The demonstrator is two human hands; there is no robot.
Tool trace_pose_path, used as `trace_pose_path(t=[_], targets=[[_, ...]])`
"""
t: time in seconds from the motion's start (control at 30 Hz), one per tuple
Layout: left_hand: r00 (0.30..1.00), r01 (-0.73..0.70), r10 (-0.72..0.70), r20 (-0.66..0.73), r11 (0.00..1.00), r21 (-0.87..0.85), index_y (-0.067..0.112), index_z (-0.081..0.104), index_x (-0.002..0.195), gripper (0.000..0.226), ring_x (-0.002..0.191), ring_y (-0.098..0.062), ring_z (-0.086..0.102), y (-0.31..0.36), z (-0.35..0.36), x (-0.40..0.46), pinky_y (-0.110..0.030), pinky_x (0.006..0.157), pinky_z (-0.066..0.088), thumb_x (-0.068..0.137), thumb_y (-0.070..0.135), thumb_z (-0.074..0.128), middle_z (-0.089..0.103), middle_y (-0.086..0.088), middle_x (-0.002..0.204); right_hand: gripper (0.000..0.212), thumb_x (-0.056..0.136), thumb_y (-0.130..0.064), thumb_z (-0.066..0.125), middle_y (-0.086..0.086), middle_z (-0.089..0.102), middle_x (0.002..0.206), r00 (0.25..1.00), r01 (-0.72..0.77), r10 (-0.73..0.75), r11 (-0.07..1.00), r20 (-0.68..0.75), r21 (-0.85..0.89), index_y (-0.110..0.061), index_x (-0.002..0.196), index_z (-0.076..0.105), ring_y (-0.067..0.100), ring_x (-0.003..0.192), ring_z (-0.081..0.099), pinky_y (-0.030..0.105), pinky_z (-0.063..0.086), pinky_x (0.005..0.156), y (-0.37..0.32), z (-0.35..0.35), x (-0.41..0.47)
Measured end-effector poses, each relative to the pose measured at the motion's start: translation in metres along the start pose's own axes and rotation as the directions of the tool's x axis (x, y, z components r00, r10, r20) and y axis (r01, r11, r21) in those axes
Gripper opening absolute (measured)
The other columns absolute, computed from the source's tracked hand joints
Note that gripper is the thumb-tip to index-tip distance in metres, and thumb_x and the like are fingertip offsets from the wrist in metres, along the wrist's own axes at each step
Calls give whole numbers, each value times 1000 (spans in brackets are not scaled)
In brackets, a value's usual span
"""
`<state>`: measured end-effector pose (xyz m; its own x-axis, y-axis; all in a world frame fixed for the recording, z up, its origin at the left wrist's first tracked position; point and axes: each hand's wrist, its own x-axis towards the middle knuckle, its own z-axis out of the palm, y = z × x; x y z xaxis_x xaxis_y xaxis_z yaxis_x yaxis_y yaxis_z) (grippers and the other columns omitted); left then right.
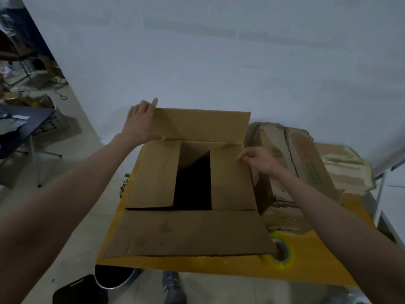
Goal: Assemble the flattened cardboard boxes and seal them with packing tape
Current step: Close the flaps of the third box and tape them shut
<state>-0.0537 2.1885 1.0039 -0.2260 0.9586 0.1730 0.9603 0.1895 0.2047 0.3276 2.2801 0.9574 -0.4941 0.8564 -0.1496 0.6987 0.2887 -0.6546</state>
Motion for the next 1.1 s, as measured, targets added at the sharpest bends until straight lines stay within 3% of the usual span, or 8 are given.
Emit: trace_pose_path(t=[0.1, 0.2, 0.33, 0.5, 0.6, 0.83, 0.97, 1.1], targets=[[986, -138, 145, -79, 986, 89, 20, 60, 129, 71, 113, -31, 55, 13, -6, -21, -46, 104, 38, 84, 75, 52, 58, -9, 120, 17, 98, -3, 53, 10, 62, 106, 966, -93, 138, 975, -217, 203, -12, 112, 50, 22, 94, 65, 19, 52, 57, 4, -2, -5], [971, -206, 196, 138, 977, 60, 21, 73, 111, 81, 105, -28, 64, 18, 11, -56, -39, 91, 44, 91, 79, 19, 67, -5, 117, 38, 95, 6, 47, 5, 55, 107, 959, -68, 122, 975, -256, 213, -16, 126, 46, 25, 97, 62, 19, 48, 54, 6, -5, -12], [912, -65, 63, 404, 998, -11, 23, 49, 145, 63, 142, -26, 39, 18, 30, -89, -45, 110, 34, 102, 59, 22, 38, 3, 157, 36, 96, 1, 48, 8, 58, 125, 997, -34, 31, 999, -71, -42, -18, 124, 60, 19, 104, 58, 21, 47, 73, 14, 6, -25], [839, -50, 7, 544, 997, 64, 29, 25, 157, 70, 151, -22, 18, 29, 16, -103, -44, 121, 17, 98, 67, 20, 15, 7, 165, 35, 99, -17, 55, 8, 43, 144, 999, 13, -20, 987, -42, -161, -20, 133, 58, 26, 128, 49, 33, 38, 106, 7, 17, -48], [806, -28, 12, 591, 999, 18, 31, 18, 158, 86, 153, -21, 12, 37, 7, -123, -45, 122, 12, 88, 80, 24, 11, 8, 166, 38, 99, -33, 57, 3, 44, 145, 992, 123, -124, 981, 4, -153, -21, 135, 58, 20, 133, 44, 27, 32, 104, -15, 11, -72], [689, -158, 146, 710, 986, -50, 38, 1, 158, 113, 153, -14, 3, 90, -27, -175, -44, 122, 7, 72, 82, 59, -7, 17, 165, 92, 79, -67, 66, -7, 17, 164, 831, 333, -178, 918, 527, -214, -36, 155, 24, 16, 149, 18, 42, 19, 121, -86, 23, -148], [592, -275, 170, 788, 961, -1, 40, 2, 157, 131, 153, -15, 6, 107, -20, -195, -45, 124, 10, 56, 79, 76, 0, 15, 166, 116, 71, -56, 82, -8, 6, 165, 719, 403, -38, 836, 694, -372, -36, 157, 7, 20, 150, 10, 46, 15, 121, -102, 46, -170], [669, -287, 199, 717, 958, 2, 35, 10, 158, 112, 151, -18, 16, 113, -27, -200, -41, 122, 17, 73, 51, 82, 13, 7, 165, 94, 81, -28, 79, -1, 30, 157, 769, 407, -85, 830, 633, -382, -30, 154, 19, 22, 140, 35, 41, 35, 113, -98, 47, -169]])
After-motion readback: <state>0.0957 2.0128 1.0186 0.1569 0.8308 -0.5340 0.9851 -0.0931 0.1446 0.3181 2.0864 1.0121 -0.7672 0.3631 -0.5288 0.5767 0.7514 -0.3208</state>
